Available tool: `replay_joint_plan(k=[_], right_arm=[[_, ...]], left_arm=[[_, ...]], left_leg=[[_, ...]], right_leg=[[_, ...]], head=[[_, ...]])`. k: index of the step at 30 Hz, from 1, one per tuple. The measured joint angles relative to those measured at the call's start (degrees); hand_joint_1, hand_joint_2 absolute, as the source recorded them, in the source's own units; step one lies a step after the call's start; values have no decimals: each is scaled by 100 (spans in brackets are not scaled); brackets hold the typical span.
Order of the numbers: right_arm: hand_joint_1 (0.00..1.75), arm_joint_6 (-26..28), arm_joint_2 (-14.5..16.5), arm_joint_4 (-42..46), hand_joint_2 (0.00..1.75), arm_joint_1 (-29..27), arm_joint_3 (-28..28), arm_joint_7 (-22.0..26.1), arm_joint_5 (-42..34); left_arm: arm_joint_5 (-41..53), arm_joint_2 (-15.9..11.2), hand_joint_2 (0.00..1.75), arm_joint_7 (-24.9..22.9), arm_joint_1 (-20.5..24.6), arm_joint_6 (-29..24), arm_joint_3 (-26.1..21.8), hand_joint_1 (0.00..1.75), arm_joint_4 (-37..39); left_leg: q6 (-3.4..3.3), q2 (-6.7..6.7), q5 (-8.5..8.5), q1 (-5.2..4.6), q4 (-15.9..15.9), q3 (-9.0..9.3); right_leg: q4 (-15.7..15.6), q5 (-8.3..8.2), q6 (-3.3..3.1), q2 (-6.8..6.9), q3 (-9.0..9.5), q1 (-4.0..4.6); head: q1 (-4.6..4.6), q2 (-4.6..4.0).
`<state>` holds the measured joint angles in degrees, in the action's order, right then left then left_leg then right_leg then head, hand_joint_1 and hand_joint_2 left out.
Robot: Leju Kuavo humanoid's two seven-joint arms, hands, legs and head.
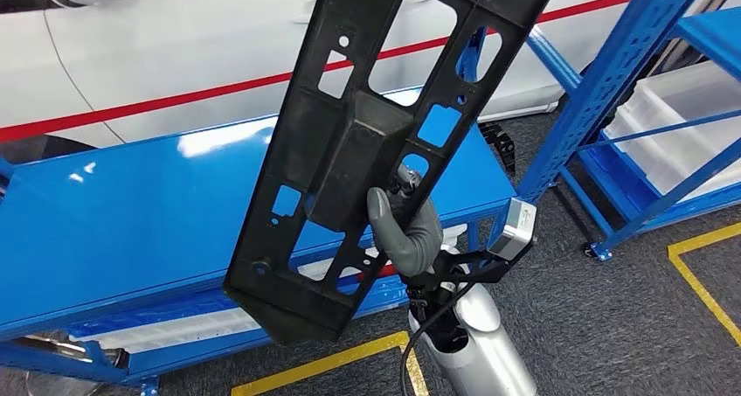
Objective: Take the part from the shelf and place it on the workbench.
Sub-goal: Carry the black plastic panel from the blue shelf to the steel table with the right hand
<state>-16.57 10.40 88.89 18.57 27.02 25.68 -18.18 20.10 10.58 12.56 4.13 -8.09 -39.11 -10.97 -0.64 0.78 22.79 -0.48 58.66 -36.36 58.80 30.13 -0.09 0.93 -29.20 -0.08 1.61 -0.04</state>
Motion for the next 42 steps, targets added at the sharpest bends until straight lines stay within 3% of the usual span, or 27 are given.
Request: replay_joint_plan(k=[2, 3, 4, 6, 7, 8, 10, 12, 14, 16, 18, 19, 22, 23, 24, 25, 27, 28, 30, 31, 33, 35, 37, 38, 39, 40, 42], right_arm=[[175, 1, 20, -31, 175, 1, 0, -34, 30], [175, 3, 30, -48, 175, -2, 0, -53, 50], [175, 5, 45, -65, 175, -8, 0, -66, 72], [175, 3, 75, -93, 175, -35, 0, -68, 108], [175, -1, 82, -108, 175, -65, 0, -68, 117], [175, -7, 84, -125, 175, -103, 0, -67, 129], [175, -24, 84, -162, 175, -189, 0, -65, 169], [175, -47, 88, -191, 175, -252, 0, -63, 207], [175, -73, 104, -204, 175, -287, 2, -58, 219], [175, -98, 119, -217, 175, -309, 7, -51, 244], [175, -109, 118, -244, 175, -341, 10, -45, 285], [175, -108, 116, -256, 175, -357, 11, -45, 303], [175, -105, 114, -274, 175, -385, 11, -45, 325], [175, -104, 114, -278, 175, -396, 11, -45, 328], [175, -103, 113, -284, 175, -412, 11, -46, 337], [175, -101, 112, -291, 175, -432, 11, -46, 351], [175, -87, 114, -302, 175, -460, 16, -48, 393], [175, -78, 117, -303, 175, -461, 24, -48, 416], [175, -56, 140, -303, 175, -450, 51, -42, 461], [175, -40, 151, -304, 175, -450, 66, -34, 483], [175, 4, 159, -310, 175, -472, 85, -5, 529], [175, 44, 163, -317, 175, -500, 99, 27, 570], [175, 73, 168, -319, 175, -522, 123, 52, 619], [175, 90, 168, -319, 175, -541, 135, 59, 647], [175, 108, 167, -319, 175, -568, 143, 72, 680], [175, 125, 166, -319, 175, -602, 148, 86, 709], [175, 154, 165, -319, 175, -657, 148, 128, 757]], left_arm=[[27, -1, 175, 6, -2, 2, -1, 0, 0], [46, -1, 175, 7, -1, 5, -2, 0, 0], [61, -2, 175, 7, -1, 13, -2, 0, 0], [96, -3, 175, -2, -2, 31, -2, 0, 0], [110, -4, 175, -10, -3, 38, -2, 0, 0], [123, -6, 175, -18, -4, 41, -2, 0, 0], [139, -11, 175, -34, -3, 41, -2, 0, 0], [144, -25, 175, -45, 3, 38, -2, 0, 0], [150, -39, 175, -54, 4, 34, -2, 0, 0], [160, -45, 175, -64, 3, 34, -2, 0, 0], [170, -48, 175, -75, 14, 37, -1, 0, 0], [174, -49, 175, -80, 21, 39, -1, 0, 0], [201, -54, 175, -92, 15, 48, 1, 0, 0], [216, -56, 175, -97, 11, 51, 3, 0, 0], [231, -59, 175, -102, 10, 54, 6, 0, 0], [243, -61, 175, -105, 11, 56, 10, 0, 0], [262, -64, 175, -108, 15, 56, 18, 0, -1], [268, -69, 175, -108, 15, 57, 20, 0, -2], [274, -81, 175, -109, 8, 58, 22, 0, -4], [279, -85, 175, -109, 4, 61, 24, 0, -4], [300, -86, 175, -109, 7, 77, 31, 0, -4], [330, -85, 175, -113, 3, 104, 49, 0, -4], [355, -85, 175, -117, -24, 123, 68, 0, -4], [368, -85, 175, -118, -38, 131, 74, 0, -4], [384, -85, 175, -116, -48, 139, 79, 0, -4], [406, -85, 175, -113, -49, 149, 85, 0, -4], [440, -89, 175, -105, -39, 170, 103, 0, -4]], left_leg=[[74, 21, -36, 21, 13, -31], [105, 14, 64, 31, 80, -70], [131, -1, 263, 41, 242, -130], [167, -27, 831, 62, 839, -289], [180, -28, 1042, 68, 1189, -349], [187, -29, 1122, 70, 1456, -365], [178, -40, 903, 70, 1523, -175], [126, -167, 642, 69, 892, 341], [73, -348, 725, 61, 97, 861], [44, -379, 795, 36, -230, 1027], [-15, -275, 664, 51, -267, 966], [-56, -207, 588, 61, -289, 917], [-118, -2, 374, 55, -299, 686], [-111, 68, 309, 51, -289, 592], [-100, 139, 248, 51, -274, 493], [-82, 206, 193, 53, -249, 389], [-29, 313, 108, 57, -162, 192], [4, 356, 84, 54, -95, 109], [80, 436, 33, 53, 10, 15], [119, 484, -3, 66, 31, -7], [197, 508, -22, 113, 55, -41], [247, 287, 345, 146, 335, -156], [250, 33, 954, 151, 991, -316], [236, -14, 1139, 146, 1329, -364], [211, -34, 1187, 137, 1560, -359], [175, -43, 1099, 122, 1618, -279], [63, -132, 764, 64, 1169, 148]], right_leg=[[-47, -75, -73, -27, -50, 1], [-59, -137, -117, -40, -97, -2], [-72, -206, -158, -51, -157, -11], [-68, -338, -209, -86, -309, -7], [-62, -404, -216, -107, -395, -2], [-53, -470, -214, -131, -486, 3], [-23, -603, -195, -190, -686, 6], [12, -730, -161, -270, -868, 5], [20, -851, -109, -348, -964, 2], [-21, -983, -39, -433, -986, -11], [-21, -989, 19, -442, -1025, -21], [75, -833, 37, -387, -1075, -22], [972, 35, 93, -178, -1307, -57], [1326, 167, 123, -156, -1356, -77], [1576, 138, 155, -144, -1351, -101], [1661, -17, 186, -126, -1269, -128], [1290, -300, 243, 7, -825, -185], [887, -263, 261, 119, -501, -189], [207, -9, 200, 276, -23, -154], [44, 67, 138, 270, 53, -114], [12, 4, 1, 201, -17, -78], [-1, -134, -111, 112, -148, -65], [-1, -287, -184, -14, -321, -34], [3, -359, -203, -80, -408, -9], [8, -431, -215, -148, -499, 17], [14, -502, -221, -214, -591, 39], [25, -649, -218, -342, -769, 61]], head=[[-3, 0], [0, 0], [3, 0], [10, 0], [11, 0], [10, 0], [11, 0], [11, 0], [10, 0], [14, 0], [17, 0], [8, 0], [-9, 0], [-10, 0], [-10, 0], [-10, 0], [-9, 0], [-10, 0], [0, 0], [4, 0], [8, 0], [8, 0], [13, 0], [15, 0], [15, 0], [15, 0], [16, 0]])
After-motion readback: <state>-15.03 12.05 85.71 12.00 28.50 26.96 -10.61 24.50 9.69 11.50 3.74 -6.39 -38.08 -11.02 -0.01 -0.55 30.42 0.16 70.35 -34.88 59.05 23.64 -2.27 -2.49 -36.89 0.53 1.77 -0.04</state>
